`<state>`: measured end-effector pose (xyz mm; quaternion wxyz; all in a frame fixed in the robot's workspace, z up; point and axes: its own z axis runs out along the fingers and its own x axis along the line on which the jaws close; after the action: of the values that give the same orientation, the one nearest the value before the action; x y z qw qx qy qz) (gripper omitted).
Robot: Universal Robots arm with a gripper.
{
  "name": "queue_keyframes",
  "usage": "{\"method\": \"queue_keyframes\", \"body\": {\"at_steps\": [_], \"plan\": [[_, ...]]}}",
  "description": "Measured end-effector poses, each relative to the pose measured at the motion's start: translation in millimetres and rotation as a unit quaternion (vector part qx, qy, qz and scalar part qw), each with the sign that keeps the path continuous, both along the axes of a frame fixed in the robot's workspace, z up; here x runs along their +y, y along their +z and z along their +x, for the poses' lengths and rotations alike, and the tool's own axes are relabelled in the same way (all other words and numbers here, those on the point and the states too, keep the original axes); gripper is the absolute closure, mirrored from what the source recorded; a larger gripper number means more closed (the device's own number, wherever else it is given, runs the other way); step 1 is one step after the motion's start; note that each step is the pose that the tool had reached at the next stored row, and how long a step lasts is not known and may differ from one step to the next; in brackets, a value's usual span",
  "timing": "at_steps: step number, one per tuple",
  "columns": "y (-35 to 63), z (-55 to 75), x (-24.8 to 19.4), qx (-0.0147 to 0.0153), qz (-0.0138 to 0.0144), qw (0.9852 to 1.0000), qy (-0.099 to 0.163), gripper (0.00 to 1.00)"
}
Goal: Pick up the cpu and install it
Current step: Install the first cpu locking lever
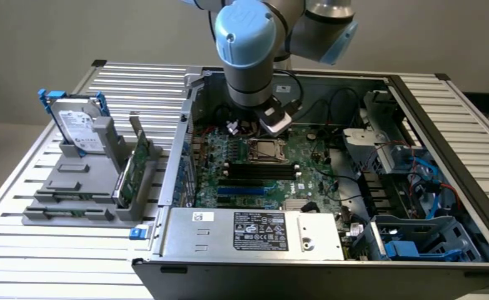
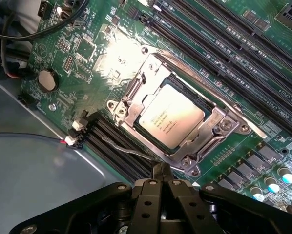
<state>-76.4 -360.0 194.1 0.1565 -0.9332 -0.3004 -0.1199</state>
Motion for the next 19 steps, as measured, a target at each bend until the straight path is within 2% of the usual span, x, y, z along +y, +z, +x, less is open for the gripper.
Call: {"method": "queue_keyframes", "body": {"at_steps": [15,19], "plan": [[-2.6,6.8,3.7,-0.0001,-0.0010,1.0000,-0.001,0.89],[-3.1,8.1,4.0,0.0000,-0.0020,1.0000,-0.001,0.89]]}}
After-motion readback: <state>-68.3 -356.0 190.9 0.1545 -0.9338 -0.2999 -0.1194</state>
